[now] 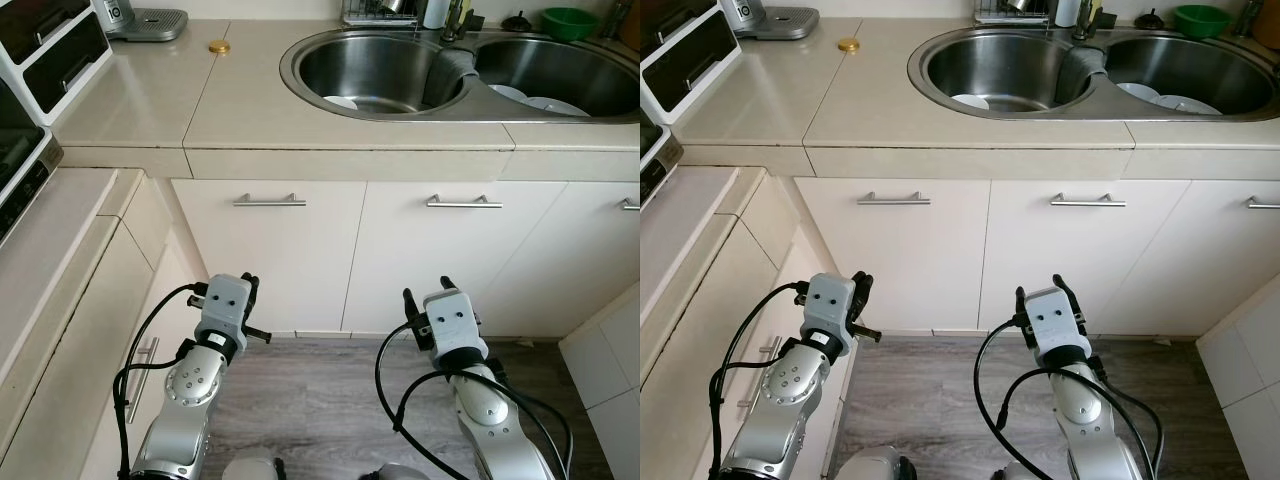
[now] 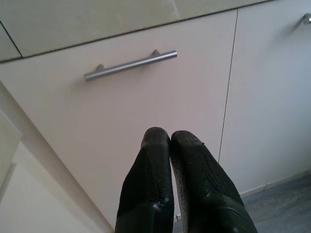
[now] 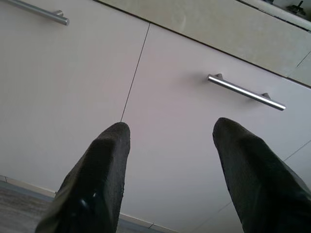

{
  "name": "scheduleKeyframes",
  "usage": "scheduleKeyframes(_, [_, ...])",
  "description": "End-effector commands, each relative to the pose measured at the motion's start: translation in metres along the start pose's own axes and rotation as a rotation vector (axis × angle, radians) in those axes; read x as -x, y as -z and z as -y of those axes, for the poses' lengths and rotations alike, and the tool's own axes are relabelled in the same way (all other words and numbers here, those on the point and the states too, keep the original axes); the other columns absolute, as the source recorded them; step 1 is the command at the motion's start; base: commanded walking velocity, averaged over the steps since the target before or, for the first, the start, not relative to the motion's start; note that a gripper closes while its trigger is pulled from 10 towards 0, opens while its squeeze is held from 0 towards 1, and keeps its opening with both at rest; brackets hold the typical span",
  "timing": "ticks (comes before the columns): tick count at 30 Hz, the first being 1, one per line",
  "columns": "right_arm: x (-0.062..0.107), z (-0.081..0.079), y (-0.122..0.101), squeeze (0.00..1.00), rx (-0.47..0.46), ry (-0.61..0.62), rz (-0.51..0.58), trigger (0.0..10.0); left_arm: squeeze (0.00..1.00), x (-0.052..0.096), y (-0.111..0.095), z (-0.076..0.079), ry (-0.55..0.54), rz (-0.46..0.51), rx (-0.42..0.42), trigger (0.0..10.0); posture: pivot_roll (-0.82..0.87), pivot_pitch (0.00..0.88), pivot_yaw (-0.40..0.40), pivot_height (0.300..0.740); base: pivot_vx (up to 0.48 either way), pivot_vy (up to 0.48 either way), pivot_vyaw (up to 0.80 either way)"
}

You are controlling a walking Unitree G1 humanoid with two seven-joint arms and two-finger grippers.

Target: Kitchen organization

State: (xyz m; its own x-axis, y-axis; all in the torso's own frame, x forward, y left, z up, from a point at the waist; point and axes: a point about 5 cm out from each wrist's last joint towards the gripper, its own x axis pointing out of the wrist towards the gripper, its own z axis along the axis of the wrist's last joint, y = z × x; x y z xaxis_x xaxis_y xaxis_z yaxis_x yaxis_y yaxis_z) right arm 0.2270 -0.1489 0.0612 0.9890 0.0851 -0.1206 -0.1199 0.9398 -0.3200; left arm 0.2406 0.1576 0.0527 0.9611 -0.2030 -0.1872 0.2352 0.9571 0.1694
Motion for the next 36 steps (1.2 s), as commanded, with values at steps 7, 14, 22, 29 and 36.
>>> scheduleKeyframes(7, [-0.0009, 0.0006, 0.0029, 0.00, 0.010, -0.005, -0.003, 10.0, 0.00, -0.0023, -0.0014, 0.0024, 0.022, 0.006, -0.011, 10.0, 0.13, 0.000, -0.018, 0.740, 0.000, 0.000, 0.00])
scheduleKeyframes(14, [-0.0014, 0.0018, 0.0035, 0.00, 0.008, 0.008, -0.001, 10.0, 0.00, -0.0032, -0.0021, 0.0032, 0.026, 0.013, -0.019, 10.0, 0.12, 0.000, -0.016, 0.740, 0.000, 0.000, 0.00])
scheduleKeyframes(22, [-0.0014, 0.0026, 0.0036, 0.00, 0.009, 0.011, -0.001, 10.0, 0.00, -0.0036, -0.0025, 0.0045, 0.032, 0.016, -0.022, 10.0, 0.12, 0.000, -0.018, 0.740, 0.000, 0.000, 0.00])
scheduleKeyframes(29, [-0.0018, 0.0027, 0.0037, 0.00, 0.011, 0.010, 0.000, 10.0, 0.00, -0.0036, -0.0028, 0.0054, 0.035, 0.020, -0.023, 10.0, 0.12, 0.000, -0.018, 0.740, 0.000, 0.000, 0.00])
scheduleKeyframes(36, [-0.0024, 0.0024, 0.0031, 0.00, 0.014, 0.012, 0.002, 10.0, 0.00, -0.0040, -0.0027, 0.0054, 0.039, 0.019, -0.022, 10.0, 0.12, 0.000, -0.016, 0.740, 0.000, 0.000, 0.00])
